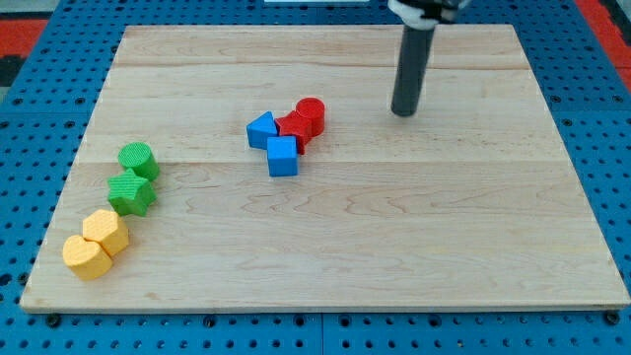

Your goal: Nudge the yellow heart and yellow hexagon up a bit

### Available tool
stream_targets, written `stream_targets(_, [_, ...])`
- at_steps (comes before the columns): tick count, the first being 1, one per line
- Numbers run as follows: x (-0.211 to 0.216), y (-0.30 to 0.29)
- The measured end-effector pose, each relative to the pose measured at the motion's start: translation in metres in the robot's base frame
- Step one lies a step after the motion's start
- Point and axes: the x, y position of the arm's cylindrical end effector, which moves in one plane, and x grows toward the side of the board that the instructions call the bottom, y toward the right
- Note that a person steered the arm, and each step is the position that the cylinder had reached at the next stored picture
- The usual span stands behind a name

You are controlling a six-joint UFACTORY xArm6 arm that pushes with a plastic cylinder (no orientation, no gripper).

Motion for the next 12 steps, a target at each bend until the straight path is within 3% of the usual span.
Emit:
stream_targets(1, [0.073,-0.004])
stream_targets(3, [0.196,-0.083])
stream_targets(7, [0.230,-0.203])
stream_targets(8, [0.230,-0.305])
stream_targets(9, [0.224,-0.369])
stream_targets(11, [0.157,-0.337])
stream_targets(12, [0.146,-0.331])
